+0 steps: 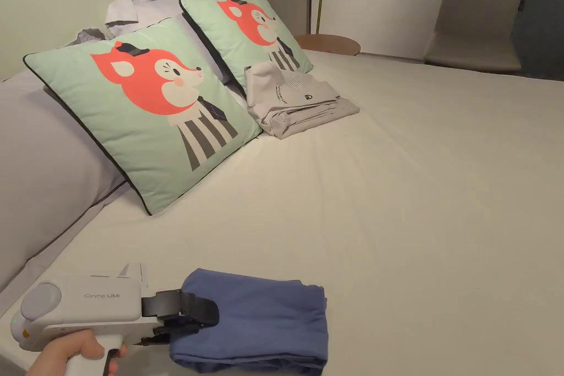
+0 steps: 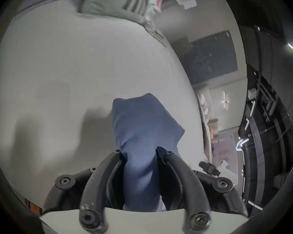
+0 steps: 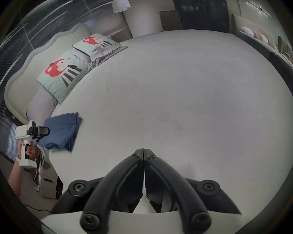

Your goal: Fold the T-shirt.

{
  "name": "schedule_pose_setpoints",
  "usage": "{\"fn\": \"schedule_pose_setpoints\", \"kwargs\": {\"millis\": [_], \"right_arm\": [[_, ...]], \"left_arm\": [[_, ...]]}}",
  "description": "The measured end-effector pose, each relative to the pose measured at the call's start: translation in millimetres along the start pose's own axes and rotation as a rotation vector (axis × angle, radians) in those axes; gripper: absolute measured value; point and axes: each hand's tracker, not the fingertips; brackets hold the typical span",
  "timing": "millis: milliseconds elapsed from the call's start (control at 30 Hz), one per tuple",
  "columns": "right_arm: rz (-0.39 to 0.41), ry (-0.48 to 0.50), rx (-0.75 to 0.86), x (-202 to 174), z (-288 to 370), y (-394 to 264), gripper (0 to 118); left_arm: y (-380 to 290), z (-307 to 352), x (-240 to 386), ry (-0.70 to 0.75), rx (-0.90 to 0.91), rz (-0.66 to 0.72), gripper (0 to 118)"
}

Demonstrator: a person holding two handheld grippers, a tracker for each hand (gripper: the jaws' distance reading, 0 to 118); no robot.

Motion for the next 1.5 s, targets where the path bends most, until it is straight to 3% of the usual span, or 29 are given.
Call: {"fn": "schedule_pose_setpoints", "kwargs": {"millis": [100, 133, 200, 300, 333, 367, 467, 533, 600, 667, 700, 867, 1200, 1400, 1500], "right_arm": [[0.021, 0.013, -0.01, -6.0, -4.0, 2.3, 0], [0.028, 0.013, -0.007, -8.0, -3.4, 3.3, 0], [0.046, -0.002, 0.002, -10.3, -0.8, 5.2, 0], [0.069, -0.019, 0.022, -8.1, 6.5, 7.0, 0], [0.07, -0.018, 0.027, -6.5, 9.5, 7.4, 0], [0.068, -0.016, 0.036, -5.0, 13.1, 7.7, 0], [0.068, -0.022, 0.065, -1.0, 24.6, 6.0, 0], [0.079, -0.041, 0.087, 2.1, 32.1, 4.0, 0], [0.076, -0.041, 0.103, 3.4, 41.6, 0.3, 0], [0.069, -0.04, 0.121, 8.5, 49.9, -3.2, 0], [0.066, -0.044, 0.132, 11.3, 53.8, -5.8, 0], [0.057, -0.116, 0.212, 26.9, 82.0, -13.9, 0], [0.149, -0.374, 0.709, 36.8, 176.6, -7.1, 1], [0.157, -0.445, 0.977, 34.1, 218.8, 6.2, 1], [0.176, -0.476, 1.032, 32.5, 229.8, 11.7, 1]], "left_arm": [[7.2, 7.0, -15.5, 0.019, 0.025, 0.024, 23], [-16.2, 0.2, 4.7, 0.023, 0.036, 0.03, 26], [-25.3, -2.5, 18.1, 0.074, 0.054, 0.013, 59], [-35.0, -4.4, 40.5, 0.349, 0.162, -0.196, 80], [-40.9, -3.4, 51.4, 0.434, 0.197, -0.3, 103], [-49.5, -0.8, 62.9, 0.448, 0.227, -0.352, 110], [-64.8, 5.7, 93.9, 0.519, 0.256, -0.397, 107], [-82.3, 10.9, 118.4, 0.464, 0.283, -0.388, 99], [-100.3, 7.6, 139.9, 0.397, 0.277, -0.384, 57], [-115.8, -2.3, 159.4, 0.374, 0.265, -0.393, 6], [-125.8, -12.2, 171.0, 0.371, 0.258, -0.401, 1], [-168.2, -59.0, 227.5, 0.323, 0.252, -0.539, 0], [-229.9, -87.5, 366.0, 0.262, 0.705, -0.838, 0], [-247.6, -73.7, 423.5, 0.22, 0.964, -0.94, 0], [-251.3, -73.2, 435.7, 0.223, 1.028, -0.959, 0]]}}
